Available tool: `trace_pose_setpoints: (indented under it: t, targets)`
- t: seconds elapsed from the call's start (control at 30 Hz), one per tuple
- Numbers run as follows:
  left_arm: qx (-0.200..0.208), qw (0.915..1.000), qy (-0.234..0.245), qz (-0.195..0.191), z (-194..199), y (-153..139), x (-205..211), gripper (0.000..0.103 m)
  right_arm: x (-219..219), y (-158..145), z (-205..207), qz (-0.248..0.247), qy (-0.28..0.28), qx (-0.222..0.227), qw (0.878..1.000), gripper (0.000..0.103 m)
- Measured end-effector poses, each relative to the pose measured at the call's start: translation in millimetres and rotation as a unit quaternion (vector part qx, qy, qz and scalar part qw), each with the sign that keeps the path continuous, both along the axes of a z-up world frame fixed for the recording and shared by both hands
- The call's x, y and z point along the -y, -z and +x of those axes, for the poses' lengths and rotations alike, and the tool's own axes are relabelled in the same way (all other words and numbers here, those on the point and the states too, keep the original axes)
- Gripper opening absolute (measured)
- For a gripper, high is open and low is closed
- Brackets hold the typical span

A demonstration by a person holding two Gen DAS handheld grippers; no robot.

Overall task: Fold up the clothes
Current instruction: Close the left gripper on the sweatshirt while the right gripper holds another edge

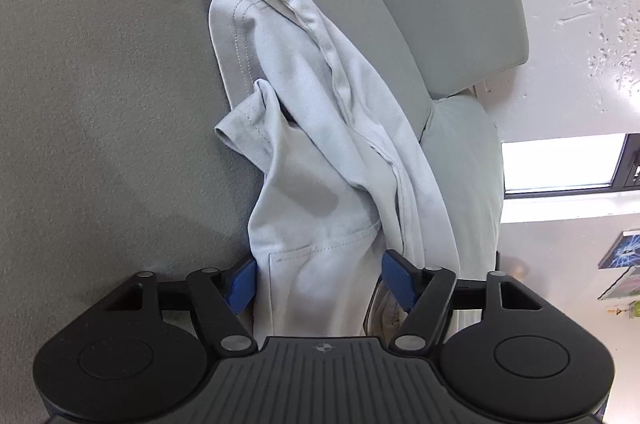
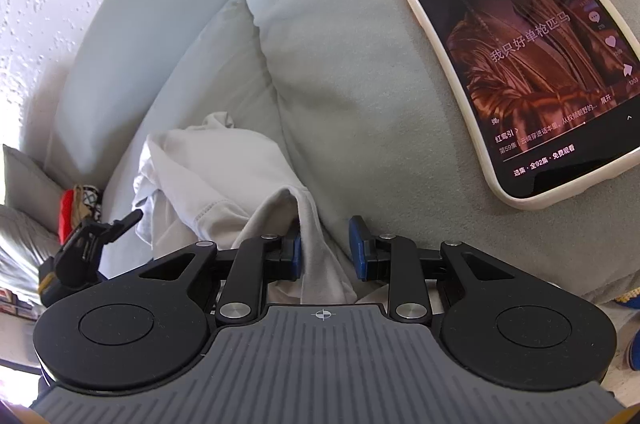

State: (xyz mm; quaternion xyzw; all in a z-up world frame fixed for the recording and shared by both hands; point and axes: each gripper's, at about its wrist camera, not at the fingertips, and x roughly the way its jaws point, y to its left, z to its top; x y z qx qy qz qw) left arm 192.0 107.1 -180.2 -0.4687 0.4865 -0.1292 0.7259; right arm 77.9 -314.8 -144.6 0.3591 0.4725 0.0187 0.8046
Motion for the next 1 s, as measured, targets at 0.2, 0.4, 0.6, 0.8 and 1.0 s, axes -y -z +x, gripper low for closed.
trace_pose_setpoints:
  t: [0.2,0.4,0.6,0.8,1.0]
  targets:
    - [-0.023,0.9996,-0.015,-0.011,-17,-4,-5,0.022,7,-1,-2,0.009,0.004,0.006,1.0,0.037]
    - [-0.028,0.9986,-0.039,-0.02,-18,8,-13,0.029,7,1,-2,0.008,-0.004,0.006,1.0,0.038]
    - [-0.013,0.9992,-0.03,-0.021,-5,17,0,0.031,8,6,-1,0.014,0.0,0.005,1.0,0.038]
    - [-0.028,0.998,-0.051,-0.022,-12,17,-7,0.009,8,6,0,0.018,0.002,0.004,1.0,0.038]
    - [0.026,0.9964,-0.059,0.055,-31,-33,-5,0.004,9,3,-2,0.018,0.002,-0.003,1.0,0.042]
